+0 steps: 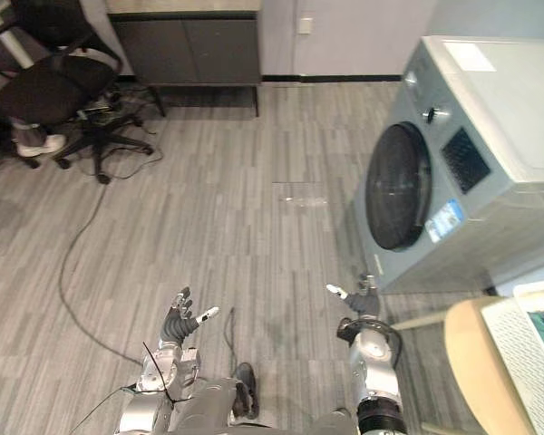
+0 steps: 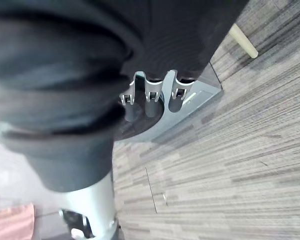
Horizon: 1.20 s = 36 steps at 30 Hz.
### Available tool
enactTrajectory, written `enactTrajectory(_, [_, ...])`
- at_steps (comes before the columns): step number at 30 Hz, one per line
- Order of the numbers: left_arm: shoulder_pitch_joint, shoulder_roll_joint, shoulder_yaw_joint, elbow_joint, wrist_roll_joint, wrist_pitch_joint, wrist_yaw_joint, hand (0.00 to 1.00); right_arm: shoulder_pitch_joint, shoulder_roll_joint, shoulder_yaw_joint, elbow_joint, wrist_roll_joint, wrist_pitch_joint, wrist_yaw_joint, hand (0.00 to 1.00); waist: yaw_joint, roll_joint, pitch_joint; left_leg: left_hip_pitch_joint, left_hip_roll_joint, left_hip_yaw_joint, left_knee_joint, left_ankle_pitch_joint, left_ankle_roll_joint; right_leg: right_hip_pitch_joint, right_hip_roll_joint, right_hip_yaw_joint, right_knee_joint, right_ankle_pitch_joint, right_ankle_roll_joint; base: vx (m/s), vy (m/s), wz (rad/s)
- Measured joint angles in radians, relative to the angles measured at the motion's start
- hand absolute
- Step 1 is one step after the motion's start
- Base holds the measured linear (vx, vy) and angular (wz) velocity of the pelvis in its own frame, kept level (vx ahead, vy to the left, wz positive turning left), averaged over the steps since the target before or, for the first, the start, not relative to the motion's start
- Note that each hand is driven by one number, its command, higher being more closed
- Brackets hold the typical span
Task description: Pick up the laundry basket with both hands and put the clothes into the washing machine.
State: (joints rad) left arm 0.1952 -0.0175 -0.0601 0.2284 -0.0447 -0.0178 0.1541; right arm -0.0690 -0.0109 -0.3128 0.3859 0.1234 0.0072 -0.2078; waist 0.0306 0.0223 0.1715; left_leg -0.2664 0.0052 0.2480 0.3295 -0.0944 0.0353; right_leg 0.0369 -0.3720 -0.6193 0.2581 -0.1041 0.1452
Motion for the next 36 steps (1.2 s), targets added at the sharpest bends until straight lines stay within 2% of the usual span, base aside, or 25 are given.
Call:
enactTrajectory(1, [0.007,0.000,-0.017,0.000,0.000,0.002,0.000,0.00,-0.003,-0.006,-0.056,0.002,0.000,0.001,-0.026,0.00,-0.016,0.001,0.001,0.005,-0.025,-0.022,0.001,-0.018,0.027,-0.002,-0.040,-0.008,0.078,-0.031,-0.047,0.05,0.236,0.74])
enactTrajectory(2, [0.011,0.003,-0.027,0.001,0.001,0.009,-0.002,0.00,-0.001,-0.019,-0.093,0.006,0.000,0.001,-0.048,0.00,-0.029,-0.003,0.007,0.030,-0.051,-0.032,-0.002,-0.032,0.048,-0.040,-0.096,0.020,0.211,-0.042,-0.129,0.06,0.224,0.62])
enactTrajectory(3, [0.012,0.006,-0.028,0.002,0.004,0.010,-0.003,0.00,-0.003,-0.025,-0.106,0.016,0.000,0.001,-0.058,0.00,-0.030,-0.006,0.009,0.047,-0.059,-0.033,-0.011,-0.034,0.051,-0.067,-0.114,0.059,0.288,-0.046,-0.166,0.08,0.174,0.32])
enactTrajectory(4, [0.012,0.012,-0.028,0.005,0.021,0.011,-0.002,0.00,-0.004,-0.037,-0.109,0.029,0.000,0.001,-0.074,0.00,-0.031,-0.007,0.016,0.082,-0.060,-0.032,-0.030,-0.036,0.054,-0.120,-0.104,0.130,0.399,-0.066,-0.164,0.06,0.110,0.03])
enactTrajectory(6, [0.012,0.040,-0.025,0.010,0.039,0.011,-0.001,0.00,-0.012,-0.037,-0.108,0.029,0.000,0.001,-0.079,0.00,-0.039,-0.009,0.017,0.121,-0.058,-0.026,-0.070,-0.036,0.054,-0.179,-0.060,0.151,0.433,-0.099,-0.120,0.09,0.090,-0.15])
enactTrajectory(10, [-0.005,0.053,-0.026,0.010,0.058,0.011,-0.006,0.00,-0.031,-0.046,-0.111,0.028,-0.008,0.000,-0.081,0.00,-0.049,-0.001,0.023,0.138,-0.049,0.026,-0.117,-0.036,0.051,-0.290,0.033,0.095,0.225,-0.100,-0.123,0.11,0.038,-0.34])
enactTrajectory(12, [-0.024,0.048,-0.026,0.022,0.060,0.011,-0.009,0.00,-0.032,-0.045,-0.112,0.028,-0.015,0.001,-0.081,0.00,-0.046,0.013,0.031,0.142,-0.025,0.049,-0.113,-0.050,0.038,-0.326,0.070,0.096,0.129,-0.066,-0.112,0.14,-0.016,-0.40])
enactTrajectory(13, [-0.032,0.047,-0.026,0.025,0.061,0.011,-0.009,0.00,-0.032,-0.044,-0.112,0.028,-0.017,0.001,-0.081,0.00,-0.045,0.017,0.036,0.155,-0.008,0.061,-0.112,-0.063,0.029,-0.341,0.094,0.096,0.058,-0.021,-0.104,0.26,-0.049,-0.54])
enactTrajectory(16, [-0.065,0.048,-0.026,0.061,0.062,0.010,-0.007,0.00,-0.030,-0.044,-0.102,0.028,-0.019,0.001,-0.081,0.00,-0.048,-0.007,0.041,0.220,0.004,0.096,-0.095,-0.102,-0.005,-0.335,0.093,0.103,0.009,0.045,-0.120,0.28,-0.103,-0.35])
enactTrajectory(18, [-0.069,0.045,-0.027,0.062,0.066,0.009,-0.005,0.00,-0.023,-0.045,-0.067,0.027,-0.025,-0.001,-0.071,0.00,-0.049,-0.011,0.041,0.225,0.045,0.106,-0.014,-0.177,-0.040,-0.337,0.112,0.121,0.055,0.074,-0.147,0.35,-0.225,-0.27])
enactTrajectory(20, [-0.059,0.039,-0.026,0.076,0.064,0.009,0.000,0.00,-0.001,-0.035,-0.008,0.027,-0.030,-0.001,-0.048,0.00,-0.044,0.011,0.037,0.226,0.131,0.117,0.091,-0.233,-0.082,-0.320,0.173,0.126,0.098,0.060,-0.166,0.34,-0.223,-0.37])
enactTrajectory(21, [-0.057,0.039,-0.024,0.085,0.061,0.009,0.000,0.00,0.005,-0.030,0.010,0.027,-0.035,0.000,-0.043,0.00,-0.045,0.012,0.038,0.205,0.164,0.117,0.159,-0.229,-0.085,-0.312,0.192,0.126,0.104,0.040,-0.174,0.40,-0.289,-0.42])
enactTrajectory(22, [-0.054,0.031,-0.020,0.096,0.057,0.010,0.000,0.00,0.015,-0.024,0.042,0.027,-0.039,0.001,-0.029,0.00,-0.042,0.021,0.042,0.155,0.244,0.107,0.349,-0.203,-0.084,-0.278,0.236,0.125,0.104,0.021,-0.198,0.51,-0.334,-0.49])
enactTrajectory(23, [-0.039,0.021,-0.014,0.098,0.055,0.010,0.001,0.00,0.021,-0.023,0.066,0.023,-0.039,0.000,-0.022,0.00,-0.037,0.036,0.049,0.087,0.315,0.079,0.555,-0.147,-0.040,-0.220,0.285,0.132,0.086,0.002,-0.218,0.50,-0.313,-0.57])
enactTrajectory(24, [-0.033,0.015,-0.016,0.099,0.054,0.010,0.002,0.00,0.022,-0.019,0.079,0.021,-0.039,0.000,-0.023,0.00,-0.034,0.042,0.049,0.055,0.334,0.042,0.637,-0.149,-0.046,-0.193,0.304,0.137,0.076,-0.004,-0.222,0.48,-0.207,-0.63])
enactTrajectory(25, [-0.028,0.004,-0.029,0.102,0.051,0.010,0.000,0.00,0.022,-0.015,0.084,0.019,-0.038,-0.001,-0.026,0.00,-0.025,0.037,0.051,0.005,0.340,-0.009,0.724,-0.152,-0.047,-0.149,0.318,0.157,0.053,-0.006,-0.223,0.29,-0.077,-0.55])
enactTrajectory(27, [-0.037,-0.011,-0.032,0.101,0.041,0.009,0.001,0.00,0.027,-0.015,0.084,0.006,-0.038,-0.003,-0.030,0.00,-0.017,0.021,0.058,-0.060,0.323,-0.033,0.713,-0.153,-0.046,-0.102,0.316,0.188,0.016,-0.006,-0.223,0.32,-0.045,-0.54])
enactTrajectory(29, [-0.036,-0.004,-0.024,0.097,0.035,0.008,0.002,0.00,0.019,-0.005,0.090,0.006,-0.038,-0.002,-0.032,0.00,-0.009,0.015,0.062,-0.091,0.300,-0.076,0.543,-0.152,-0.048,-0.085,0.312,0.240,-0.003,-0.005,-0.221,0.26,0.052,-0.66])
enactTrajectory(30, [-0.025,-0.002,-0.014,0.096,0.034,0.008,0.003,0.00,0.015,0.002,0.110,0.008,-0.037,-0.003,-0.032,0.00,-0.006,0.009,0.066,-0.084,0.269,-0.130,0.362,-0.143,-0.061,-0.087,0.306,0.270,-0.001,-0.005,-0.216,0.21,0.162,-0.92])
enactTrajectory(31, [-0.014,-0.002,-0.013,0.096,0.033,0.008,0.004,0.00,0.017,0.001,0.131,0.012,-0.038,-0.003,-0.031,0.00,-0.004,0.016,0.063,-0.058,0.236,-0.201,0.184,-0.106,-0.102,-0.091,0.300,0.303,0.009,-0.019,-0.184,0.20,0.194,-0.98])
enactTrajectory(32, [-0.002,-0.005,-0.014,0.096,0.029,0.008,0.006,0.00,0.018,-0.001,0.136,0.015,-0.038,-0.003,-0.030,0.00,0.000,0.023,0.063,-0.045,0.229,-0.231,0.109,-0.058,-0.130,-0.095,0.302,0.325,0.018,-0.032,-0.162,0.19,0.253,-1.07])
enactTrajectory(33, [0.019,-0.024,-0.017,0.096,0.020,0.008,0.012,0.00,0.019,-0.010,0.134,0.016,-0.039,-0.003,-0.031,0.00,0.008,0.068,0.062,-0.026,0.238,-0.278,0.030,0.098,-0.152,-0.099,0.323,0.354,0.034,-0.056,-0.123,0.16,0.260,-0.81])
enactTrajectory(34, [0.013,-0.026,-0.022,0.104,0.017,0.009,0.015,0.00,0.018,0.000,0.126,0.023,-0.042,-0.001,-0.032,0.00,0.006,0.067,0.077,-0.030,0.232,-0.266,0.049,0.068,-0.176,-0.102,0.317,0.373,0.061,-0.079,-0.096,0.15,0.310,-0.52])
enactTrajectory(35, [0.008,-0.010,-0.022,0.096,0.017,0.007,0.021,0.00,0.033,0.013,0.123,0.022,-0.044,0.000,-0.033,0.00,0.006,0.032,0.080,-0.032,0.192,-0.252,0.036,0.056,-0.154,-0.126,0.268,0.382,0.085,-0.090,-0.077,0.12,0.270,-0.09])
enactTrajectory(36, [0.006,-0.005,-0.022,0.094,0.017,0.005,0.021,0.00,0.035,0.020,0.125,0.021,-0.046,0.000,-0.033,0.00,0.006,0.015,0.080,-0.032,0.177,-0.234,0.023,0.057,-0.148,-0.139,0.246,0.392,0.092,-0.094,-0.068,0.12,0.255,-0.03])
